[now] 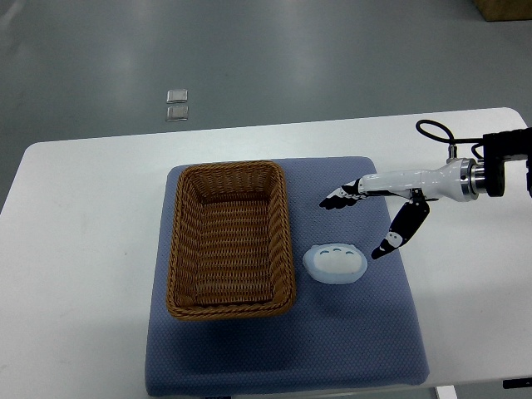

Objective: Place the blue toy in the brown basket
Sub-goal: 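Reach the right hand forward and down toward the white-blue plush toy, then close the right hand fingers around the plush toy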

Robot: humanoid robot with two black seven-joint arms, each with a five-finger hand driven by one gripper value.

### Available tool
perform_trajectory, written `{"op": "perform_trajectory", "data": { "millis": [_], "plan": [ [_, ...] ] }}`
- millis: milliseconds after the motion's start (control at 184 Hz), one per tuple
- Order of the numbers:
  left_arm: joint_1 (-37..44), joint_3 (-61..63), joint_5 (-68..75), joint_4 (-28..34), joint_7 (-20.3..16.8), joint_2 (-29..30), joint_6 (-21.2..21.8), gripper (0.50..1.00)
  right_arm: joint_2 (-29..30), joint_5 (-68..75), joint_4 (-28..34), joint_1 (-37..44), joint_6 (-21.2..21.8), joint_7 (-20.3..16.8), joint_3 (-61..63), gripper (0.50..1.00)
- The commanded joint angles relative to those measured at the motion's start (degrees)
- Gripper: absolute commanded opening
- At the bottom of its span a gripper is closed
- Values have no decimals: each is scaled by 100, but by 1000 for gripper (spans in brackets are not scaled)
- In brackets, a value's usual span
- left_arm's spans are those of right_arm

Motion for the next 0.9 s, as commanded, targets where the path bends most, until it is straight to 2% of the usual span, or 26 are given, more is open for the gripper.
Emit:
{"op": "perform_trajectory", "data": {
  "millis": [0, 588, 892],
  "plan": [
    [1, 7, 8, -6, 0, 0, 0, 1000, 31, -244, -21, -228, -182, 74, 8, 928],
    [1, 7, 8, -6, 9, 0, 0, 1000, 585, -324, -372, -932, -990, 83, 105, 926],
    [1, 7, -1, 12, 9, 0, 0, 1000, 787, -324, -592, -1160, -1157, 127, 105, 921]
  ]
}}
